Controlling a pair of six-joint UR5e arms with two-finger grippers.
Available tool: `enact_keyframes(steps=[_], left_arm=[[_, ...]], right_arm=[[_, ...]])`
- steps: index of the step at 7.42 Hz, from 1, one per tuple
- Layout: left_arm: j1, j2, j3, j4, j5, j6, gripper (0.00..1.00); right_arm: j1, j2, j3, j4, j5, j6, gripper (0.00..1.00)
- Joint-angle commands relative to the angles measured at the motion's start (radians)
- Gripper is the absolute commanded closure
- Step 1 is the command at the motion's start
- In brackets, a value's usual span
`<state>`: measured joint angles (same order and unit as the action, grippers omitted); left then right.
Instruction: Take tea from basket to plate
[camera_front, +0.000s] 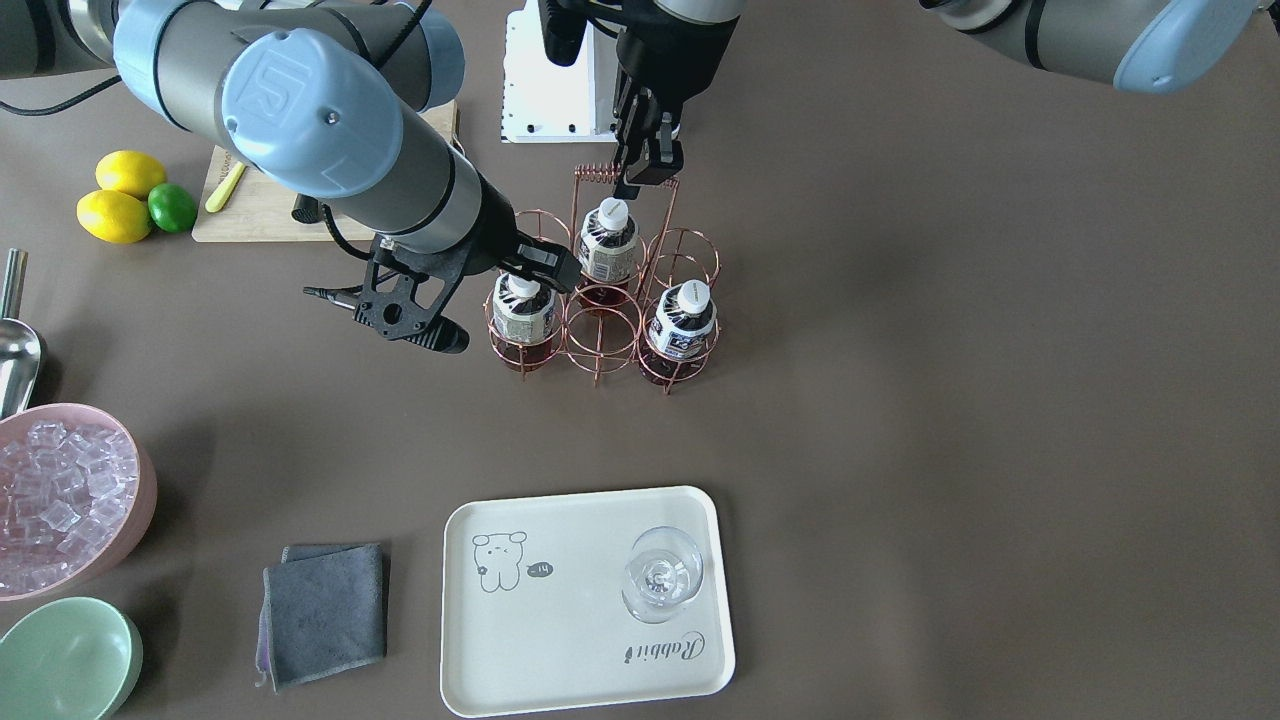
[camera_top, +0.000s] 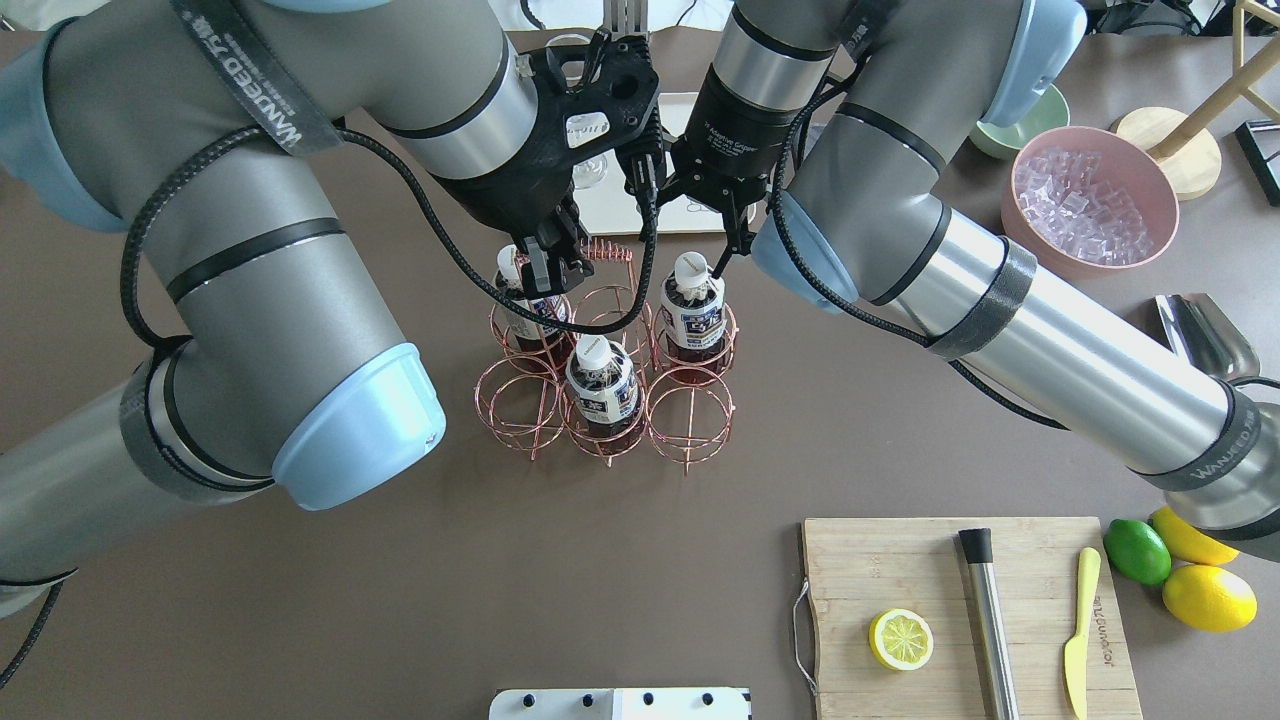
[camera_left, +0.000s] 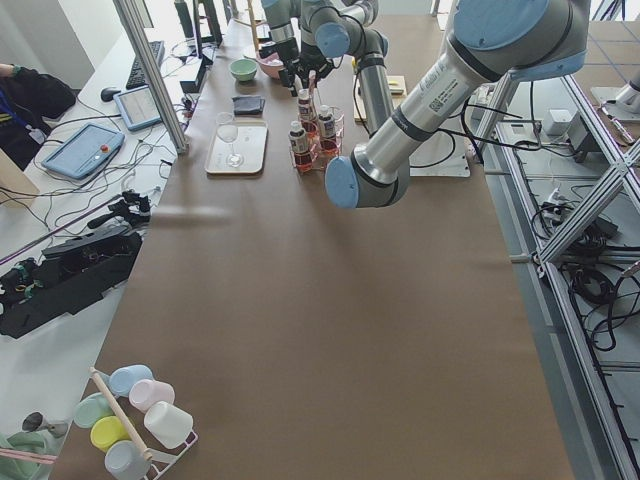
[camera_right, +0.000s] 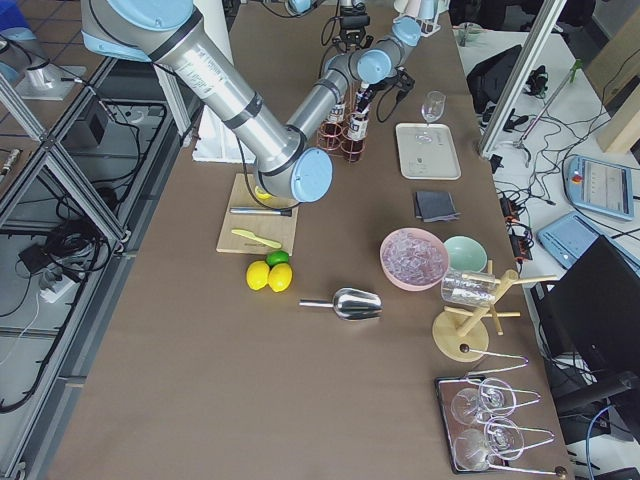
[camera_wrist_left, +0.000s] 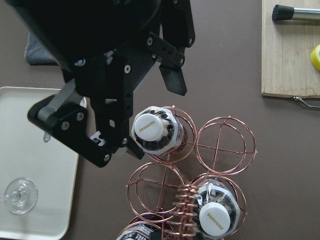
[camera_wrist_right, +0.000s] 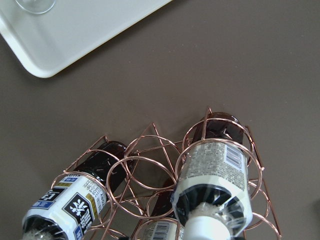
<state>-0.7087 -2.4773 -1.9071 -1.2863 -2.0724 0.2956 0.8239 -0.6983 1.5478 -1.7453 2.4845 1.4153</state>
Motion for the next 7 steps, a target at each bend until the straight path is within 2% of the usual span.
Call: enact_keyframes(steps=[1, 2, 3, 7], left_arm=[[0.0, 0.001, 0.002, -0.01, 0.0, -0.003, 1.0], [0.0, 0.001, 0.002, -0.01, 0.0, -0.001, 1.0], [0.0, 0.001, 0.0, -0.01, 0.0, -0.003, 1.0], [0.0, 0.001, 0.0, -0.01, 0.0, -0.004, 1.0]], right_arm=[[-0.012, -0.006, -0.006, 0.026, -0.001, 0.007, 0.33], [-0.014, -0.009, -0.006, 0.024, 0.004, 0.005, 0.33], [-0.012, -0.01, -0.003, 0.021, 0.007, 0.005, 0.43], [-0.006, -0.021, 0.009, 0.009, 0.01, 0.005, 1.0]])
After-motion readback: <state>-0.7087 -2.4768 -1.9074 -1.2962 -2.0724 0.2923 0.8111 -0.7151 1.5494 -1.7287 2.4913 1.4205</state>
